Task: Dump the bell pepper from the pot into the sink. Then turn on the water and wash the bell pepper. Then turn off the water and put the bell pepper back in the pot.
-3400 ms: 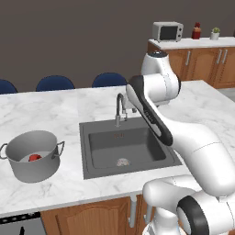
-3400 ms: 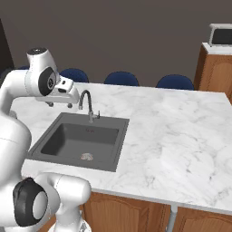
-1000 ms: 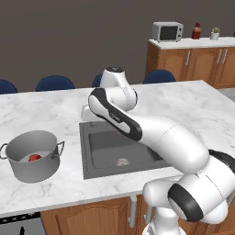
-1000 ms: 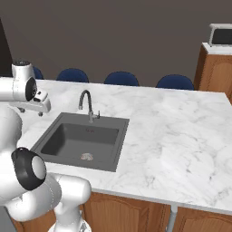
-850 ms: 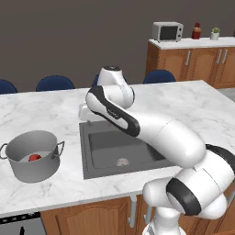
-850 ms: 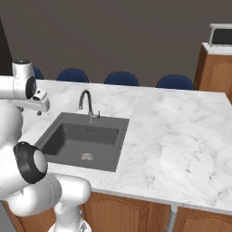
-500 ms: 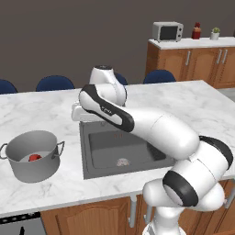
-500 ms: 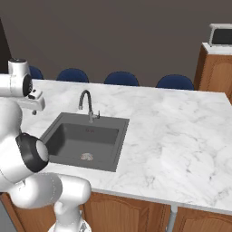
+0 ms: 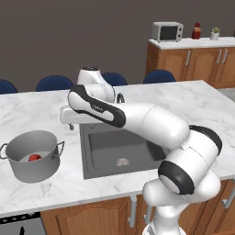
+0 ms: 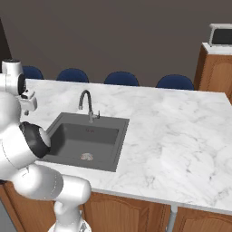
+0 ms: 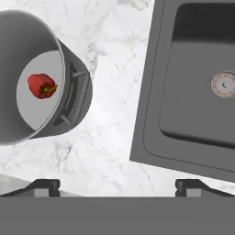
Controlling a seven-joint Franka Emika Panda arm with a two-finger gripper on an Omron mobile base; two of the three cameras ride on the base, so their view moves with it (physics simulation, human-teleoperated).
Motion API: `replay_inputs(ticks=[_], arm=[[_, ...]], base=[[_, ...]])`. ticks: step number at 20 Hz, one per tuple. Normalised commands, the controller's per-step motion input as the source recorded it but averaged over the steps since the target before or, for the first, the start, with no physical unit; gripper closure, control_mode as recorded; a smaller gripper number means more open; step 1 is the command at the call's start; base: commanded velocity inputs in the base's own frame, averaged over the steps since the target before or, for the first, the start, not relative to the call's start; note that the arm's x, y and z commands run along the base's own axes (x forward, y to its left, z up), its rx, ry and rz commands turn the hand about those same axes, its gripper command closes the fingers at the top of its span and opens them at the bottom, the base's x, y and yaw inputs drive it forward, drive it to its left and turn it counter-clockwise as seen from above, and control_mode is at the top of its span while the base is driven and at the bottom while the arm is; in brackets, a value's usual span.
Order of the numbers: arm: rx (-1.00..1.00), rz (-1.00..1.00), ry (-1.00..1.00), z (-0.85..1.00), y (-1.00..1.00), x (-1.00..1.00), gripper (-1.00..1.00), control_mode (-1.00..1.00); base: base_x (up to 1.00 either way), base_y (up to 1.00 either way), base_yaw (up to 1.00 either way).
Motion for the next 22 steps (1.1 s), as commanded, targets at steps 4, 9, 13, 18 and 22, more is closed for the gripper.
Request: replay_inputs(ticks=[4, 9, 13, 18, 22], arm=[[0.0, 0.02, 0.02, -0.1, 0.42, 0.0, -1.0, -1.0], [0.0, 0.0, 0.03, -0.16, 0.36, 0.05, -1.0, -1.0], [0.0, 0.0, 0.02, -0.23, 0.25, 0.0, -1.0, -1.0], [0.0, 0.0, 0.0, -0.27, 0.15, 0.04, -1.0, -1.0], [0.0, 0.0, 0.0, -0.27, 0.16, 0.15, -1.0, -1.0]], base=[[0.0, 0.0, 0.0], [0.0, 0.0, 0.0], [0.0, 0.0, 0.0], [0.0, 0.0, 0.0], [0.0, 0.0, 0.0]])
